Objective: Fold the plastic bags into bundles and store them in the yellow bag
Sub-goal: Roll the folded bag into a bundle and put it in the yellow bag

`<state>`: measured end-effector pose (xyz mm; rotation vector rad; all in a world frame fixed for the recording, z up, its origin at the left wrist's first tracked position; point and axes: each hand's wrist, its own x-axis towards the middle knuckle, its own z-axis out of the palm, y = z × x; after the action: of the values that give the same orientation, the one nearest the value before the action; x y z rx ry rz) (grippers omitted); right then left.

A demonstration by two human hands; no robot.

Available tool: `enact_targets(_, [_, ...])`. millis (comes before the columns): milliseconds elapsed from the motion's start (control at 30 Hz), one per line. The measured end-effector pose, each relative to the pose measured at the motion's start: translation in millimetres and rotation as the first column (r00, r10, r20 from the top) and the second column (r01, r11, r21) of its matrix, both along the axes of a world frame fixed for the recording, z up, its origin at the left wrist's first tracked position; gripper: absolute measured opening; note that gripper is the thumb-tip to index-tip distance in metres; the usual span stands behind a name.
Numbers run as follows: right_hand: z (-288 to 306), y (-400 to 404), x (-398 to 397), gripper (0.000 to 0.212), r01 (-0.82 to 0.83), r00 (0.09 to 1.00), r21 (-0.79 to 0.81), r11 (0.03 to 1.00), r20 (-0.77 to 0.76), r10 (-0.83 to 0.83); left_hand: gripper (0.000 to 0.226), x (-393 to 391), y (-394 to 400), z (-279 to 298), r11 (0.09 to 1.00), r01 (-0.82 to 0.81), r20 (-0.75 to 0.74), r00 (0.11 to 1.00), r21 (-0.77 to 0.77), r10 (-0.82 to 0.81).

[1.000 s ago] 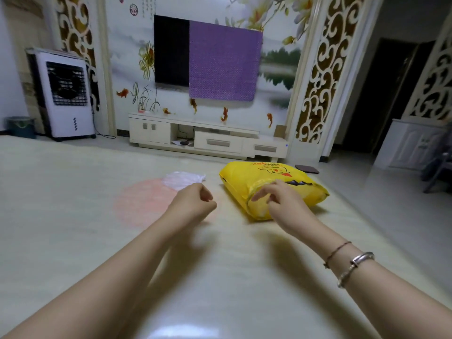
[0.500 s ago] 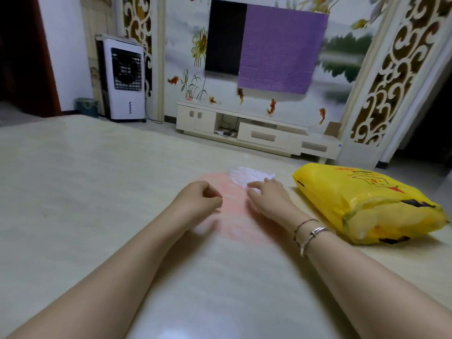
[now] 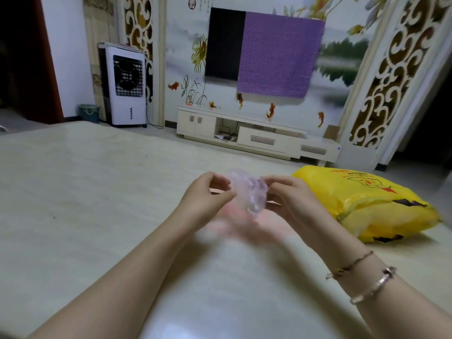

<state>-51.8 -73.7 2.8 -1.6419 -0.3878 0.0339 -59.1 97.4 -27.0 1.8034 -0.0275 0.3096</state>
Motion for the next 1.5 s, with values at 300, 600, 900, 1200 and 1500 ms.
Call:
enact_targets(300, [-20, 0, -8, 0.034, 0.020, 1.000, 0.250, 0.968, -0.007, -0.018, 0.028, -17, -25, 6, 0.914, 0.256, -0.075, 0.953, -0.313, -0.293])
enact_targets(600, [-34, 6, -2, 0.019, -0.031, 0.998, 0.086, 0.996, -0.060, 0.037, 0.016, -13, -24, 5, 0.895, 0.218, -0.023, 0.969, -0.389, -0.246])
enact_targets(900, [-27, -6, 6, 0.021, 0.200, 0.977, 0.361, 0.911, -0.143, -0.158, 0.012, -10, -19, 4, 0.946, 0.050, -0.025, 0.998, -0.321, -0.062])
enact_targets(1200, [-26, -24, 17, 0.014, 0.421, 0.907, 0.072, 0.904, -0.003, -0.422, 0.013, -8, -13, 4, 0.985, -0.011, -0.151, 0.988, -0.174, -0.016])
enact_targets(1500, [-20, -17, 1, 0.021, 0.060, 0.998, 0.093, 0.994, 0.019, -0.062, 0.030, -16, -6, 10, 0.874, 0.352, -0.231, 0.869, -0.335, -0.438])
